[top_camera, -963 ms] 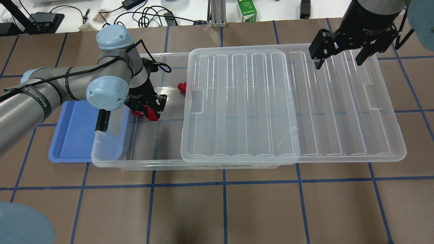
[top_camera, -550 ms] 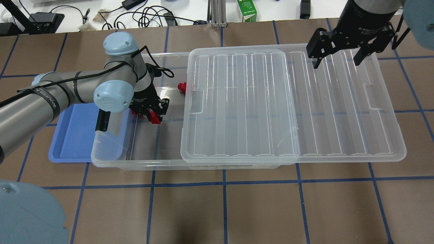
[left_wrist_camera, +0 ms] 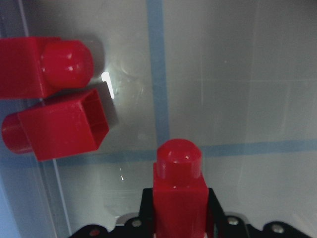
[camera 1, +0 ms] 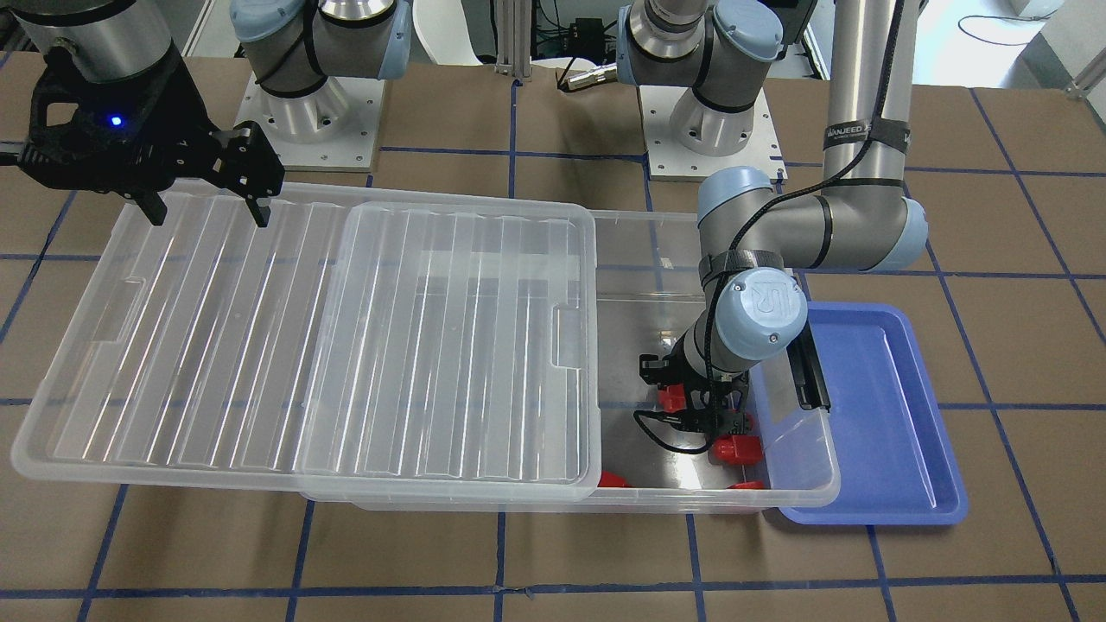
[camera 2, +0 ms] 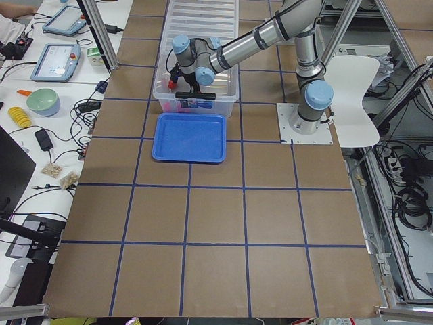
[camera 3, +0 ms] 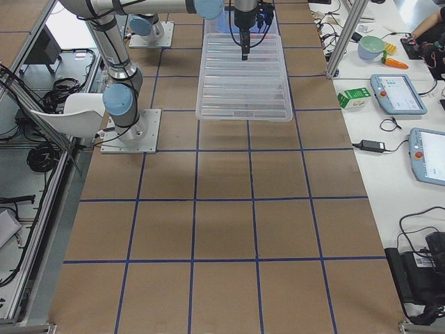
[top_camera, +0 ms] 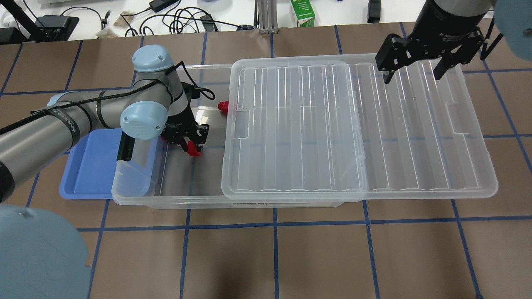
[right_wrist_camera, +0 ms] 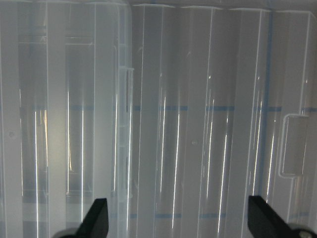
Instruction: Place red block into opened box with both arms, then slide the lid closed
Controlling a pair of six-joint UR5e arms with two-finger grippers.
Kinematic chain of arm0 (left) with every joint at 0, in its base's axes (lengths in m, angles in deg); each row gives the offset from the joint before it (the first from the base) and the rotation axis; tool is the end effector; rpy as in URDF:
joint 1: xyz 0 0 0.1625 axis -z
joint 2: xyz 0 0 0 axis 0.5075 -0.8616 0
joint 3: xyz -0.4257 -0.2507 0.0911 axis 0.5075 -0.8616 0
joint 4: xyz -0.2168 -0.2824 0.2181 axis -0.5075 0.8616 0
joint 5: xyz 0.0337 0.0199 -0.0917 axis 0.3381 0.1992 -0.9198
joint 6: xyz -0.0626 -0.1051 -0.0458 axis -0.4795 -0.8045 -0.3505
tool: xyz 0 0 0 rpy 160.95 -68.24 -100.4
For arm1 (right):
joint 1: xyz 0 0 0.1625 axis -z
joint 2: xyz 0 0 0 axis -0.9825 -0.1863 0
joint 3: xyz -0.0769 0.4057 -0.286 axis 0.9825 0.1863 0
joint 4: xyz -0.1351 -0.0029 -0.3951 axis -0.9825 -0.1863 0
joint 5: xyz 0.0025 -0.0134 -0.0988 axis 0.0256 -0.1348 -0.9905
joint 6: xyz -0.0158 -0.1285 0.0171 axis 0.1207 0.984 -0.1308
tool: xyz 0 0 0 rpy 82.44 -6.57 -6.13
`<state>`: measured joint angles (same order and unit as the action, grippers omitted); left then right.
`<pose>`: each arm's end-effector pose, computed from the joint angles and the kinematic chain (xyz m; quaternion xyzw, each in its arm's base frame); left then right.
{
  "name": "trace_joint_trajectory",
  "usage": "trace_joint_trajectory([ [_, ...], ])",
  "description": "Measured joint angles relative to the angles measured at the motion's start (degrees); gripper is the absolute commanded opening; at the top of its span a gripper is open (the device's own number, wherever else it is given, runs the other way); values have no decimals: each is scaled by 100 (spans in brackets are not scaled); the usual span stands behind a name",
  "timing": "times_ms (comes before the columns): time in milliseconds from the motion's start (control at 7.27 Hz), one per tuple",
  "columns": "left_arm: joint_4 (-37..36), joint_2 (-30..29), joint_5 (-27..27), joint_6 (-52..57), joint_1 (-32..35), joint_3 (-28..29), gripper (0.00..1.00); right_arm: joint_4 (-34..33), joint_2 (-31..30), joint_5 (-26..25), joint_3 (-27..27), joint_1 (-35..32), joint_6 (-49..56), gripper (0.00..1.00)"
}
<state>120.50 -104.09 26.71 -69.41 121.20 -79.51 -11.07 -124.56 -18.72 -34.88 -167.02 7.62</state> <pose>-0.1406 -0.5957 0.2339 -0.0261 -0.9951 -0.0958 0.0016 0.1109 -0.5074 0.5595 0.0097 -0.9996 0.0245 0.0112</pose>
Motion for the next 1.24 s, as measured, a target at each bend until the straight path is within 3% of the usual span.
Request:
trace_joint_trajectory([
  [688, 145, 247, 74, -62, 4, 112, 100, 1, 13, 7, 39, 158, 106, 100],
  [1239, 1063, 1221, 22, -63, 48, 509, 100, 69, -15, 16, 25, 1340, 1717, 100],
])
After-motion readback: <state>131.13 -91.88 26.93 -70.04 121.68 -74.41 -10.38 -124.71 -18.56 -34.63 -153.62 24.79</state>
